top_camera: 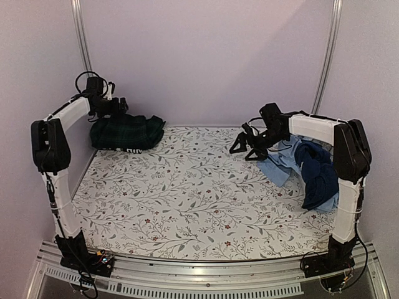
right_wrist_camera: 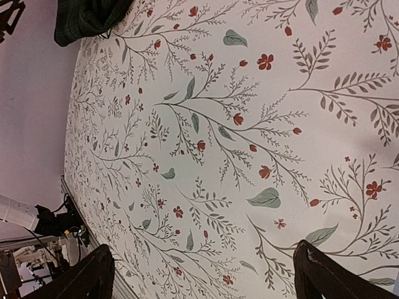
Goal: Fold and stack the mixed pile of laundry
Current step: Reset both arms
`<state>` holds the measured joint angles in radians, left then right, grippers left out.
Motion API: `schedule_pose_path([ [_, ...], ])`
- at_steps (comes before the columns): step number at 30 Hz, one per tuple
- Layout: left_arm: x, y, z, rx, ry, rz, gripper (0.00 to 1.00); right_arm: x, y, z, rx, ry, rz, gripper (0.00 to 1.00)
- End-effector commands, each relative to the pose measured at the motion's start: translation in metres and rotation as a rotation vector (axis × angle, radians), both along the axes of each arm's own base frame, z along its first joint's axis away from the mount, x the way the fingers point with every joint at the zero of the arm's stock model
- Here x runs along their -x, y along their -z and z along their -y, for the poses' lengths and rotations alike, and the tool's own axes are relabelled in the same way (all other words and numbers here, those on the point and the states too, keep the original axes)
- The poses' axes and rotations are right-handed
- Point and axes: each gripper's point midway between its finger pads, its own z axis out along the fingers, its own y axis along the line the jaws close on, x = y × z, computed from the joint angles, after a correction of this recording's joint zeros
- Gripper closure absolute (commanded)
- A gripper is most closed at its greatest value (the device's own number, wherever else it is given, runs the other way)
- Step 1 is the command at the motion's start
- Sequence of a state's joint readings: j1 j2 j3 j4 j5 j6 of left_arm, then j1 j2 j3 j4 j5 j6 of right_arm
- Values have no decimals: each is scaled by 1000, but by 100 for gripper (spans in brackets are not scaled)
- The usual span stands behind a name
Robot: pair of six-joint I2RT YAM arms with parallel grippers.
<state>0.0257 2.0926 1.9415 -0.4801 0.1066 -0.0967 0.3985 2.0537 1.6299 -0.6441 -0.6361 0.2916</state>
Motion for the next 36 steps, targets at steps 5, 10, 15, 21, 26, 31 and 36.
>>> schedule_pose_path([
  [5, -28, 106, -31, 96, -82, -155, 0, -3, -51, 7, -29, 21, 113, 1],
  [10, -36, 160, -60, 145, -160, -225, 0, 5, -60, 17, -7, 43, 142, 1],
  [15, -38, 148, -46, 114, -90, -197, 0, 1, -79, 34, 20, 78, 222, 1],
  [21, -34, 55, -30, 72, -43, -60, 0, -22, -115, 61, 30, 162, 375, 1],
  [26, -16, -32, -16, 0, -46, 68, 0, -42, -163, 92, 21, 242, 536, 1],
  [31, 13, -91, 20, -4, 12, 151, 0, -47, -215, 119, 10, 294, 708, 1],
  [36, 61, -127, 94, 131, 196, 212, 0, -35, -217, 122, -78, 338, 654, 1],
])
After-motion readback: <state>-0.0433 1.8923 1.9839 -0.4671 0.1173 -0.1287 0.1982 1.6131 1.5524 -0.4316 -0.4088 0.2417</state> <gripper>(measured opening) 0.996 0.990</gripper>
